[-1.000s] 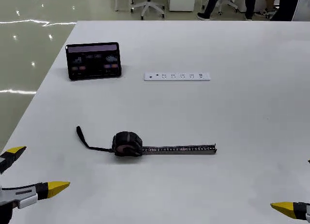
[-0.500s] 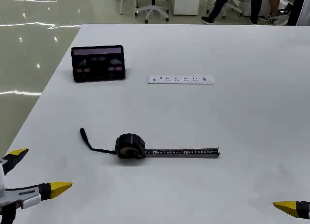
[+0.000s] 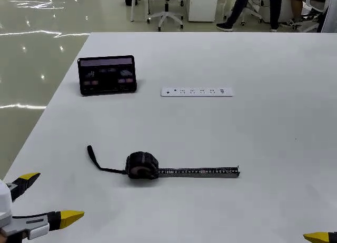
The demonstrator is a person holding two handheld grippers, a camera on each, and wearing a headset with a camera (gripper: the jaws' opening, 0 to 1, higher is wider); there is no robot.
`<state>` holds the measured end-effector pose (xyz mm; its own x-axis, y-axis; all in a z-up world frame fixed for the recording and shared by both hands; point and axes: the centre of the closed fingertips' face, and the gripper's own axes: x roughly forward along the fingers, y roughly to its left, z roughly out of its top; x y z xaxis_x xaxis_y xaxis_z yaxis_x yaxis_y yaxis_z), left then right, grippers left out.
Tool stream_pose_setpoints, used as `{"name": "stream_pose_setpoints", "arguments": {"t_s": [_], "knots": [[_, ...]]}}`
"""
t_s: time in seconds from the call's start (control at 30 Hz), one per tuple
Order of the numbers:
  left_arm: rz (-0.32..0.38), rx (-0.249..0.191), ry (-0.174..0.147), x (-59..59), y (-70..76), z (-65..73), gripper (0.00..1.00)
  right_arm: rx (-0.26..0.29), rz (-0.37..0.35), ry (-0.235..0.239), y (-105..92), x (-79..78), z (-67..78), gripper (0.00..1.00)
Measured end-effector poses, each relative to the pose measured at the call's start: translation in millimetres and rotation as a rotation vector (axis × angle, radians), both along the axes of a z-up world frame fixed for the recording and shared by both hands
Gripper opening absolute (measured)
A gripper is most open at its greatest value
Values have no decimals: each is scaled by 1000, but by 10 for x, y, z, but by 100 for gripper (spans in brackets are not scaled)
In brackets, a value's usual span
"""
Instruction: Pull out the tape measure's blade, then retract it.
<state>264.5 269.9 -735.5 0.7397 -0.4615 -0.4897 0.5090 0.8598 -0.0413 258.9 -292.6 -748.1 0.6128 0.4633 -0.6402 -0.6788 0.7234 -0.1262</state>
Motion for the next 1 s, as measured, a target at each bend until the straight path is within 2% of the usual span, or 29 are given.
{"name": "stream_pose_setpoints", "arguments": {"t_s": [0.17, 0.27, 0.33, 0.43, 0.57, 0.6, 0.67, 0.77, 0.87, 0.93, 1.0], "knots": [[1, 4, 8, 62, -23, 14, 100, -11, 5, -8, -23, 64, 40, 100], [8, 7, 11, 120, -93, 80, 100, -31, 22, -10, -22, 134, 54, 100], [16, -10, -4, 199, -167, 167, 100, -37, 39, -12, 4, 190, 98, 99], [29, -11, -54, 372, -307, 314, 100, -50, 78, -10, 60, 306, 165, 98], [50, -42, -59, 541, -461, 356, 100, -64, 125, 3, 134, 427, 178, 99], [49, -46, -62, 570, -503, 351, 100, -65, 135, 11, 157, 449, 176, 99], [39, -35, -49, 614, -608, 304, 100, -70, 163, 25, 209, 499, 152, 100], [61, -11, -10, 674, -708, 205, 100, -80, 213, 38, 323, 570, 120, 99], [51, 16, -8, 736, -881, 151, 100, -90, 271, 47, 464, 677, 82, 98], [62, 5, 2, 781, -959, 119, 100, -96, 301, 52, 540, 730, 72, 98], [91, -13, -6, 853, -1022, 96, 100, -104, 329, 52, 625, 806, 69, 97]]}}
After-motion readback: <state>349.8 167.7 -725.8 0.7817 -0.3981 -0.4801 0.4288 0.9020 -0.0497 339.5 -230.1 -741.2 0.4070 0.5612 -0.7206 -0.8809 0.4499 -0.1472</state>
